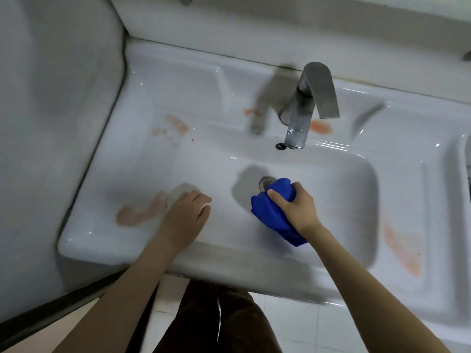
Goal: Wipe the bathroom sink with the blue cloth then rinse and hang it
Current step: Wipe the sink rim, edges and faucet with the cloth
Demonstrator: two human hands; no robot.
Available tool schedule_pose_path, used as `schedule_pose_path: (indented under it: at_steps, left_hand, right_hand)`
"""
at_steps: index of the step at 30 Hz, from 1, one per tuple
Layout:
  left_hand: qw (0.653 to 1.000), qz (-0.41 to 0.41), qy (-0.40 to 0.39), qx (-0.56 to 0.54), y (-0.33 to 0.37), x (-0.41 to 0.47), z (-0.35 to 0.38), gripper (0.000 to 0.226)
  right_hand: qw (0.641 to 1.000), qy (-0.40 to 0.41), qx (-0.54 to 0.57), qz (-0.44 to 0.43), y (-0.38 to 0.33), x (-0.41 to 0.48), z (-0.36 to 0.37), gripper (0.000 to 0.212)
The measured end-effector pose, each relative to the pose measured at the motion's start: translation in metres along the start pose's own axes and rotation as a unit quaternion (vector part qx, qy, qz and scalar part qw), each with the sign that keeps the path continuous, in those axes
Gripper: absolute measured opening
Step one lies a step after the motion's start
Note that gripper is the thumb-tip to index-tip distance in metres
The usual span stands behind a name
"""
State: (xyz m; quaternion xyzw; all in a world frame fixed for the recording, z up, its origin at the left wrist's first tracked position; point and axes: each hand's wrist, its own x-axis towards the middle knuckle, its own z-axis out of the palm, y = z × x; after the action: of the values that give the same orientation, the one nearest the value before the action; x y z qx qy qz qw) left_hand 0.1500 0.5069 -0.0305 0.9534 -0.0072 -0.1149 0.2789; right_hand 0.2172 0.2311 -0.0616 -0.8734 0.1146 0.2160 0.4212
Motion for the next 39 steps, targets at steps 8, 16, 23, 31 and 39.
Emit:
schedule_pose_path:
  at_steps: [8, 16, 23, 31, 39]
  left_hand:
    - [0.977, -0.088, 0.191, 0.035, -0.057, -0.078, -0.072, 0.035]
    - [0.961, -0.065, 0.254, 0.085, -0.116, -0.112, -0.060, 0.026]
    - [0.961, 0.054, 0.246, 0.116, -0.146, -0.131, -0.058, 0.027]
    - [0.949, 0.078, 0.267, 0.145, -0.151, -0.126, -0.057, 0.033]
    - [0.943, 0.093, 0.303, 0.098, -0.157, -0.126, -0.047, 0.032]
  right_hand:
    - [0.992, -0.030, 0.124, -0.026, -0.098, -0.024, 0.075, 0.041]
    - [0.989, -0.085, 0.122, 0.006, -0.138, -0.006, 0.175, 0.046]
    - [0.995, -0.034, 0.052, -0.083, -0.131, -0.028, 0.189, 0.054]
    - [0.976, 0.055, -0.093, -0.192, -0.147, -0.069, 0.214, 0.055]
    - [0.887, 0.071, -0.224, -0.396, -0.169, -0.028, 0.215, 0.051]
